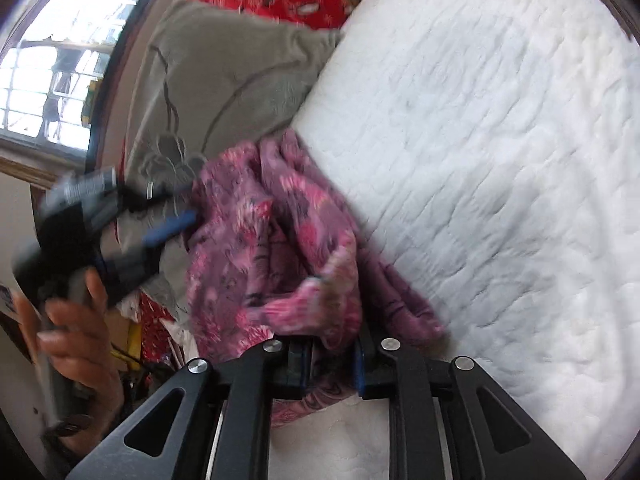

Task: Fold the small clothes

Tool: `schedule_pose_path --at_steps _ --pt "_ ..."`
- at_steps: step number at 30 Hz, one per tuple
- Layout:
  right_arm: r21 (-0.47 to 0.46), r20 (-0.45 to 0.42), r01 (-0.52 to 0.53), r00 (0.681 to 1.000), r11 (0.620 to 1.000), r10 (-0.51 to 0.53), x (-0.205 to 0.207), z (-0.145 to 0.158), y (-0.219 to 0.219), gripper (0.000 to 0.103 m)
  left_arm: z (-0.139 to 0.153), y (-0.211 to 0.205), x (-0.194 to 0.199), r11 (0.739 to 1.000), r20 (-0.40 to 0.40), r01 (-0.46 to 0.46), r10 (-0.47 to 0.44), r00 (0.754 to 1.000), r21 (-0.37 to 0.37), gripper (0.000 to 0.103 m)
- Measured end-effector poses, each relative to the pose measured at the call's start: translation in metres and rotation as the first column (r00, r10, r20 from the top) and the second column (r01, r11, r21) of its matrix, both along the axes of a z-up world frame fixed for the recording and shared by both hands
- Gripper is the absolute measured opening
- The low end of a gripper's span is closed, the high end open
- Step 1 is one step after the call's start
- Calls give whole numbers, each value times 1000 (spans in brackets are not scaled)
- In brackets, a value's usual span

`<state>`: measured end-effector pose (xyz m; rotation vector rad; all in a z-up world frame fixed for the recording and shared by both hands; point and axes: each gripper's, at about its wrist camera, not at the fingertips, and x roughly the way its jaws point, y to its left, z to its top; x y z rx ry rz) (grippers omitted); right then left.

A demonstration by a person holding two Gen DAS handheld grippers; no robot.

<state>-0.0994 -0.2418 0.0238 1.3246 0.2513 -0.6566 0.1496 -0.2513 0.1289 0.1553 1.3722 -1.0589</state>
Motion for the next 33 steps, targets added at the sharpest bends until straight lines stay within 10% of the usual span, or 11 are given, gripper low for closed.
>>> schedule_pose_path --at_steps 8,13,19,27,33 --pt "-224 -45 -64 997 972 56 17 76 -47 19 -26 74 55 989 -77 -149 149 986 -1 26" --pt "-47 26 -110 993 993 111 4 78 -52 40 -34 89 60 993 -77 -118 117 990 0 26" --pt "-165 -186 -101 980 981 70 -25 76 -34 40 -40 83 45 995 -109 -97 96 989 -3 26" --pt "-297 -297 -357 916 885 269 88 89 -87 41 -41 75 48 991 -142 -131 129 981 -8 36" --pt "-169 -356 -400 877 901 322 149 49 -123 41 -41 66 60 993 -142 -118 114 983 -24 36"
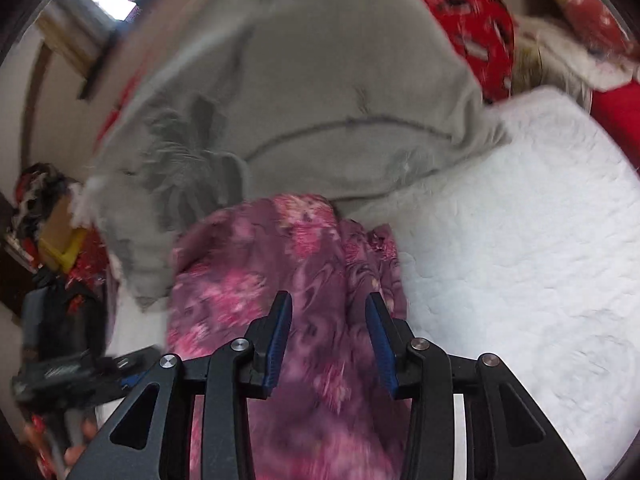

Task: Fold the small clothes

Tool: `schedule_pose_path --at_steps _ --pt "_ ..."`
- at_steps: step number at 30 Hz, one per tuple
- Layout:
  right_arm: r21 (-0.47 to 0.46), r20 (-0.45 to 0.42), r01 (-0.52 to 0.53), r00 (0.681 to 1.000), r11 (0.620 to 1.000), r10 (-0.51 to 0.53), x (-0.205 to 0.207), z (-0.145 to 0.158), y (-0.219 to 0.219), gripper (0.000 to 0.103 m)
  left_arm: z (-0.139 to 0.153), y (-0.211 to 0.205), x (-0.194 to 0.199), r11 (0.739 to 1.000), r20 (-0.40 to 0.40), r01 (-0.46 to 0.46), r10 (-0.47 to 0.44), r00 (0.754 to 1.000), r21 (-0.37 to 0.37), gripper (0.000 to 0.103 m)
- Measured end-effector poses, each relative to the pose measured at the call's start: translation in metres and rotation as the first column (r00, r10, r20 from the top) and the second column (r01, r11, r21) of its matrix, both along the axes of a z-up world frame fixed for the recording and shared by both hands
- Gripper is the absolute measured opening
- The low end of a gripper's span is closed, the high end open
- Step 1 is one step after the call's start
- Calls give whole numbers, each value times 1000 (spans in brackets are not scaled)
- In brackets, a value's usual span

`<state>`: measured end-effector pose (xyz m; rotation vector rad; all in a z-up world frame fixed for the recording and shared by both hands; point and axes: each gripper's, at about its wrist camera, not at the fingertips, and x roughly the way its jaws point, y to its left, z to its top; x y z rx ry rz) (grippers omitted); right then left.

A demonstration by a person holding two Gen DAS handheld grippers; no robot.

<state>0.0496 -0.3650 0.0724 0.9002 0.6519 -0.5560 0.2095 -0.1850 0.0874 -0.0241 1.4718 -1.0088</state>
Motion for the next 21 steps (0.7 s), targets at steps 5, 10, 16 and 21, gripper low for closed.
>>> schedule_pose_path --at_steps 5,10,16,21 --pt "14 42 -110 993 994 109 19 -6 -7 5 -3 -8 4 1000 9 1 -1 1000 2 36" --pt "-57 167 -21 985 998 30 -12 10 -8 4 -19 -8 -1 1000 30 -7 7 1000 7 44" --pt "47 42 8 999 999 -10 -12 -44 -16 4 -42 -2 -10 1000 4 7 -7 1000 25 52" --pt "72 89 8 996 997 -14 -11 -25 -22 13 -14 -9 -3 1000 84 28 -27 996 -5 51"
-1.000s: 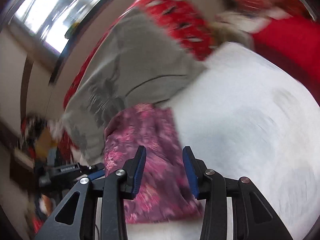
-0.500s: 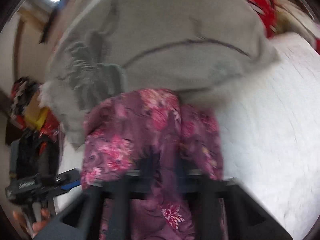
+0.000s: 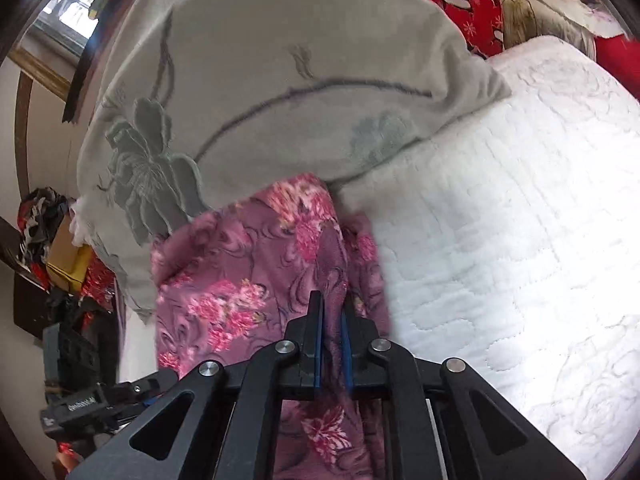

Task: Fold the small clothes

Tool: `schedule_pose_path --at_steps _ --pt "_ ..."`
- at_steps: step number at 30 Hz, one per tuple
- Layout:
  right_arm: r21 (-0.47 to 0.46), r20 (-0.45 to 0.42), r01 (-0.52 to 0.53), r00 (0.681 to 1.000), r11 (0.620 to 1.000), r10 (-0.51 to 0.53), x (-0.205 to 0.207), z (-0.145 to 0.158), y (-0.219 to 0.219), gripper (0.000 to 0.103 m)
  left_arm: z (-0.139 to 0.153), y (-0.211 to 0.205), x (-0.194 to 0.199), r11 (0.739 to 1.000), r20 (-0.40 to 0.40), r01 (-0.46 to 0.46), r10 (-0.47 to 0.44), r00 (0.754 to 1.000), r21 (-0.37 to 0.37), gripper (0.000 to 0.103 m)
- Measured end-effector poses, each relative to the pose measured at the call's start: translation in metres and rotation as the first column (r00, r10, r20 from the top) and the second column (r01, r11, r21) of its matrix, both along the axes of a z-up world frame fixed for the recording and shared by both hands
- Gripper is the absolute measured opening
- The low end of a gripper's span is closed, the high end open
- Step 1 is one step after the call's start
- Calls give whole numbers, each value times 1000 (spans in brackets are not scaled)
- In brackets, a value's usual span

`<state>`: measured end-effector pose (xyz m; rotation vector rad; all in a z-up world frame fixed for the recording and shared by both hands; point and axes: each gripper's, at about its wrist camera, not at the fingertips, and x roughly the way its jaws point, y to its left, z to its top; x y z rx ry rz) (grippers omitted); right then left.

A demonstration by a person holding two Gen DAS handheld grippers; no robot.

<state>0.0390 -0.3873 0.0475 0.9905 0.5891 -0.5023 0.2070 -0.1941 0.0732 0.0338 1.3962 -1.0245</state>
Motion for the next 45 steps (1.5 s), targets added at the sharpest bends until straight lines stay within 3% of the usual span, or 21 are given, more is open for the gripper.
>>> schedule_pose_path --at_steps 2,3,4,9,11,12,15,18,19,21,22,23,25,29,32,35,39,42,45 --pt "-18 19 9 1000 1000 -9 3 11 -7 33 7 -11 7 1000 36 5 -5 999 6 51" --pt "-23 19 24 1000 999 -23 7 13 -11 51 8 -18 9 1000 48 8 -8 999 14 51" --pt "-18 21 32 999 999 -32 11 14 -14 55 8 -26 12 1000 63 10 -11 998 28 51" --pt "24 -61 6 998 1000 -4 45 0 -28 52 -1 -52 28 997 86 11 -18 996 76 51" --pt "6 -51 -26 998 1000 26 50 1 -29 15 -1 -58 36 998 86 -10 5 996 60 51" --pt "-36 -35 -24 999 999 23 48 7 -28 6 -2 -61 40 998 80 -25 20 997 53 51" --pt "-62 -27 34 999 998 -36 40 4 -34 5 -18 -69 56 995 23 -77 76 997 66 52" --pt "-9 -150 82 985 997 -83 39 -26 -45 0 -41 -73 68 989 -56 -117 122 991 86 53" --pt "-8 -172 94 981 996 -94 37 -31 -47 0 -40 -71 71 990 -66 -119 125 990 79 53" --pt "37 -117 105 988 994 -100 28 -31 -50 0 -35 -60 74 990 -79 -121 126 989 73 53" --pt "38 -97 113 989 993 -109 22 -25 -49 8 -31 -54 74 991 -70 -117 122 990 63 53" --pt "15 -79 110 991 994 -108 16 -18 -46 7 -24 -45 71 993 -52 -110 112 992 50 53" --pt "-40 -15 45 999 998 -46 3 2 -34 8 -10 -20 59 996 -13 -93 93 996 14 53" --pt "-102 62 -67 995 992 73 -11 22 1 13 -10 22 31 996 -20 -90 89 996 -27 53" --pt "-110 -1 -111 994 988 112 6 10 28 14 -28 37 18 995 -35 -95 95 995 16 54" --pt "-104 -158 -157 978 982 139 21 -9 40 6 -33 47 12 994 -68 -96 99 993 46 55" --pt "-118 -108 -121 988 986 109 3 22 53 18 -9 61 -2 996 -73 -85 86 994 23 53" --pt "-105 -107 -123 988 987 112 -14 26 66 45 -9 74 -24 998 -93 -56 57 994 11 54" --pt "-109 -110 -115 989 987 103 -40 17 84 41 -28 74 -50 997 -71 -19 25 997 79 54"
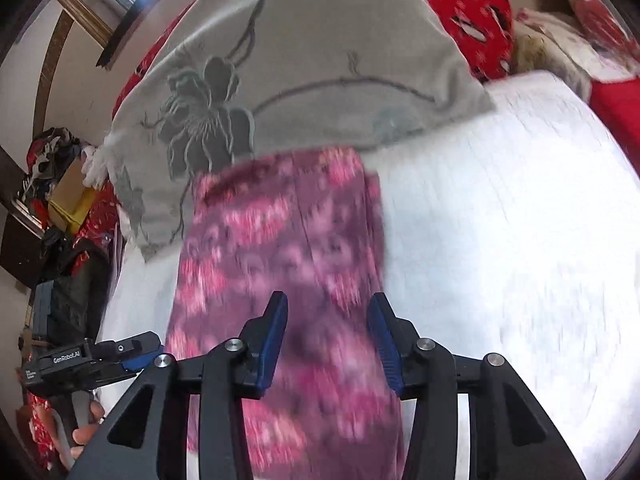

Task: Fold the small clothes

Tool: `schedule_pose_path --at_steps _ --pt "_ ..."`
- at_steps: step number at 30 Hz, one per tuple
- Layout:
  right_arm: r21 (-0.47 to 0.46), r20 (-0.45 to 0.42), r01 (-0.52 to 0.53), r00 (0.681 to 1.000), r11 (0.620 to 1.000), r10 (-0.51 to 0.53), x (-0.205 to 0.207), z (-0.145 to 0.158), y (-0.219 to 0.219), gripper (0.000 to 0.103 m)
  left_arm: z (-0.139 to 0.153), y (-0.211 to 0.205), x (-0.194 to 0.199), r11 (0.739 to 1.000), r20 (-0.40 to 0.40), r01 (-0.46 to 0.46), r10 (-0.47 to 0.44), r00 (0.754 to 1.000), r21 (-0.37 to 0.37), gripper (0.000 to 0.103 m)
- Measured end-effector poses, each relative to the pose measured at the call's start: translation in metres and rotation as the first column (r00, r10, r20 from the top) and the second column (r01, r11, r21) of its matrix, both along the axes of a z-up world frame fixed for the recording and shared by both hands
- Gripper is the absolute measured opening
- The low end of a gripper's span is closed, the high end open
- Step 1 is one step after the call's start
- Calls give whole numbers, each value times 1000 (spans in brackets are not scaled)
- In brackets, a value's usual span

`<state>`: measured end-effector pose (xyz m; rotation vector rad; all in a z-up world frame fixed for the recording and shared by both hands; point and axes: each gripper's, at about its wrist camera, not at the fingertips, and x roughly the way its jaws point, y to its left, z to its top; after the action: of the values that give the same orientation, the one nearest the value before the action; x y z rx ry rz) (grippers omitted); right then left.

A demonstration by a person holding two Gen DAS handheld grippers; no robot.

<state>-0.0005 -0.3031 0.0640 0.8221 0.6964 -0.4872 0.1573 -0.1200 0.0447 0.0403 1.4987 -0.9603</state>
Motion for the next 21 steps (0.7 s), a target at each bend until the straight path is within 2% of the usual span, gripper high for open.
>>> schedule_pose_path --at_steps 2,3,4,6,9,12,13,15,17,18,19,21 --pt "-22 -90 30 995 999 -32 -4 -18 11 32 -13 2 -3 1000 0 8 -8 1000 28 54" --pt "-11 -131 22 991 1000 -24 -3 -23 6 27 -13 6 -2 1000 -1 -1 1 1000 15 54" --pt "-15 -141 18 990 1000 -20 -3 -26 8 27 -9 9 -1 1000 -13 -9 9 1000 11 54" --pt "-40 -127 29 991 999 -33 -10 -14 10 27 -3 17 0 1000 -20 -6 7 1000 27 54" --pt "16 -56 49 997 999 -48 -28 0 12 31 5 23 -9 1000 -12 1 -1 1000 8 54" --pt "90 -35 76 997 993 -73 -50 -9 15 31 1 27 -24 1000 -23 9 -9 1000 11 54" --pt "115 -43 87 996 990 -82 -56 -15 18 24 -5 27 -29 999 -20 22 -21 1000 33 54" --pt "111 1 95 995 989 -96 -65 -16 24 8 -13 34 -31 998 -2 31 -30 1000 49 54" --pt "89 16 126 992 988 -128 -72 -19 29 7 -13 40 -29 999 -4 24 -23 1000 37 54" --pt "87 -35 124 992 989 -121 -69 -26 30 7 -10 39 -29 999 -13 25 -24 1000 41 54" --pt "84 -74 115 991 990 -109 -64 -30 30 12 -6 39 -28 999 -23 31 -30 999 44 54" --pt "67 -92 115 990 991 -109 -62 -21 26 18 10 44 -23 999 -15 38 -38 999 -14 54"
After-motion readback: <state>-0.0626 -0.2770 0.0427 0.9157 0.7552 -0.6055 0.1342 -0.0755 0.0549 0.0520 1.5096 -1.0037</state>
